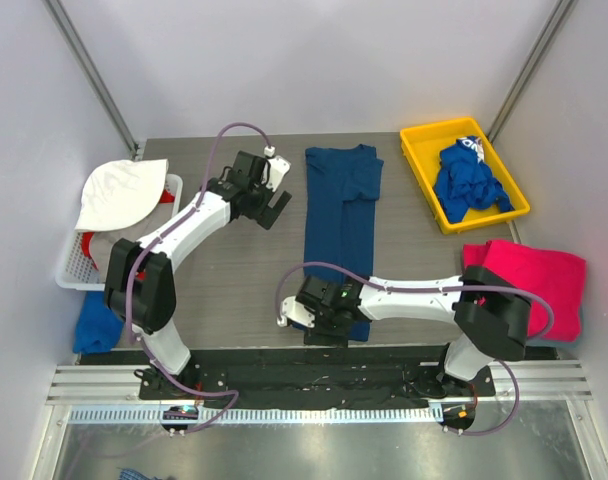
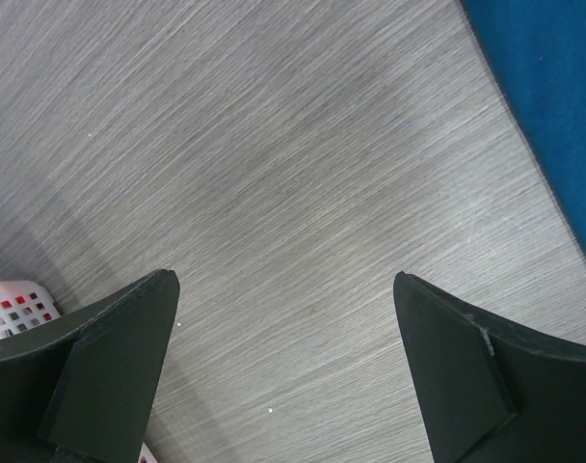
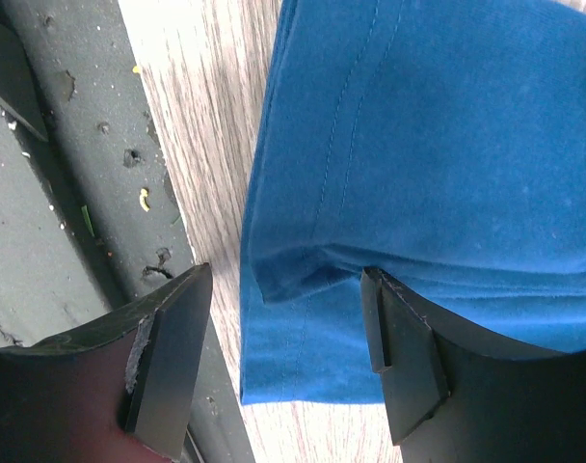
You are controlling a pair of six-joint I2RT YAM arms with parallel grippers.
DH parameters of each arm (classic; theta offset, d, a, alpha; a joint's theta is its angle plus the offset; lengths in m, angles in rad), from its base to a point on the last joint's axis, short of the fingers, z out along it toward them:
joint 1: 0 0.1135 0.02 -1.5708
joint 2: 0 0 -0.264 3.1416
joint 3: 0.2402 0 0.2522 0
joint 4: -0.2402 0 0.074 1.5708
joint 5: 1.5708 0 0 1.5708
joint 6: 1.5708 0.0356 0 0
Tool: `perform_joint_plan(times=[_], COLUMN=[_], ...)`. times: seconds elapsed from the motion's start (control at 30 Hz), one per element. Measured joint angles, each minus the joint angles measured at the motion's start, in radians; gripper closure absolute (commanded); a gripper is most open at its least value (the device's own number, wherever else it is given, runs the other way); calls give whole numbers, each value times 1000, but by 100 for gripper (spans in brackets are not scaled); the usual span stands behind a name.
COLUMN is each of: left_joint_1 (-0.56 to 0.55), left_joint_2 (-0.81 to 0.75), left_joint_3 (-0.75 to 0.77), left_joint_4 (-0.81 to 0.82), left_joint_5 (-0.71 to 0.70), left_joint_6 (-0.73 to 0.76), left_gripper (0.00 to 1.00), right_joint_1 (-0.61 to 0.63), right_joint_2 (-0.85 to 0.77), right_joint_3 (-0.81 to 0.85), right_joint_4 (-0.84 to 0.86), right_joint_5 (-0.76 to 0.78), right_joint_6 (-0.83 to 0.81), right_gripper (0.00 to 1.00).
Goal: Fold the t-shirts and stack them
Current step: Grab the bottom of the folded rectangular tshirt with right arm
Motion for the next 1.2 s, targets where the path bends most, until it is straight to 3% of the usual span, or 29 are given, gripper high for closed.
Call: perform_joint_plan(times=[0.47,0.67,1.07,1.2], left_joint_1=[0,2,7,7], left_joint_2=[-1,-1,-18,-18], left_joint_3=[-55,-69,-99,-99], left_joint_4=[15,21,28,28], left_joint_5=[0,0,0,0], left_joint_6=[23,26,26,27], left_gripper=[0,0,0,0], right_joint_1=[2,1,-77,-84], right_joint_2=[20,20,33,39], right_joint_3=[0,-4,-2,4], right_joint_4=[17,23,51,60], right_joint_5=[1,-7,-76,-65], right_joint_6=[-14,-33,-76,-88], right_gripper=[34,40,67,88])
